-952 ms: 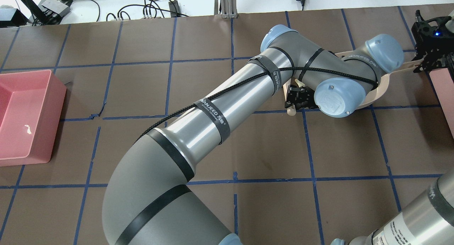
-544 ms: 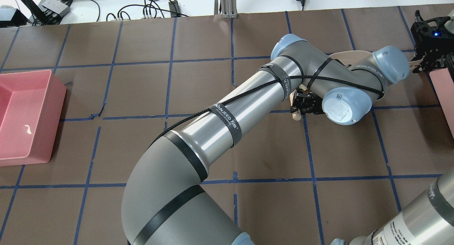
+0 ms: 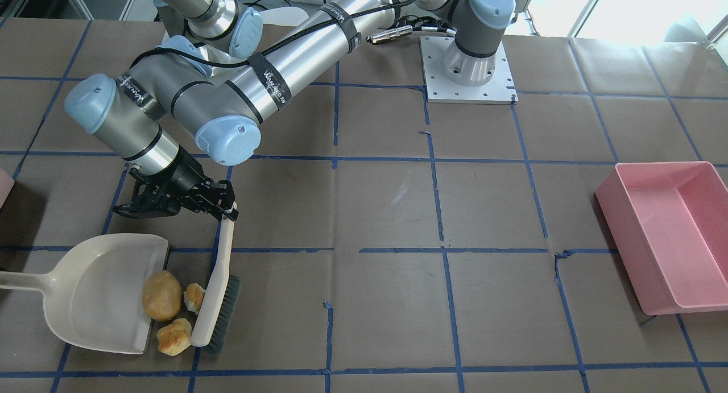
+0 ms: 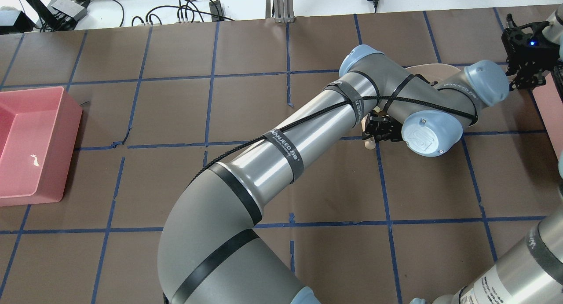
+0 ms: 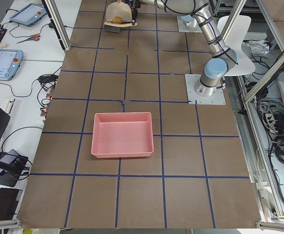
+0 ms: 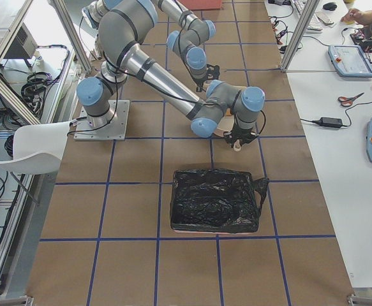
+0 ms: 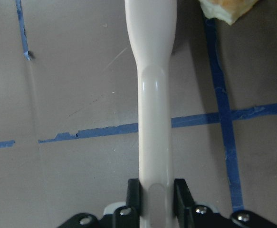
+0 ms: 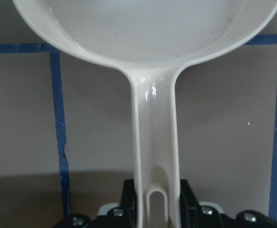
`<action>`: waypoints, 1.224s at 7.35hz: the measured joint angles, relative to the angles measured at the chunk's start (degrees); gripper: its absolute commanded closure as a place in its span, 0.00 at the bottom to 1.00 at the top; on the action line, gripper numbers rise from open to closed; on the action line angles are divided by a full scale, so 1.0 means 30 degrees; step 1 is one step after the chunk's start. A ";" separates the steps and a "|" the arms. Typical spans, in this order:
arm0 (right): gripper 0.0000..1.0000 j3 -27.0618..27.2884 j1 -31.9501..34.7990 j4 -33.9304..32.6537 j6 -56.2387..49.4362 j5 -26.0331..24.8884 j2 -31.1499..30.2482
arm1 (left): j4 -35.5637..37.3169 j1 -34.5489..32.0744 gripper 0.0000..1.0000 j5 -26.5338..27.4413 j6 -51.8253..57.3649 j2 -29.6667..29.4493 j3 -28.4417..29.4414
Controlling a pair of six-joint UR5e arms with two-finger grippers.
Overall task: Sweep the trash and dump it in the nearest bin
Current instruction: 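Sweep the bread pieces with the left gripper's brush toward the held dustpan, then keep sweeping the bread roll into the dustpan held by the right gripper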
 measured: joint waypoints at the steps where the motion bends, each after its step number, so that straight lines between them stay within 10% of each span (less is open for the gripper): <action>1: 0.96 0.0008 0.0029 0.0000 0.0018 -0.0002 0.0016 | 0.0049 0.0000 1.00 0.0058 -0.0744 0.0004 0.0008; 9: 0.96 0.0013 0.0044 -0.0029 0.0060 -0.0003 0.0046 | 0.0088 -0.0510 1.00 -0.0217 -0.3000 -0.0547 0.0437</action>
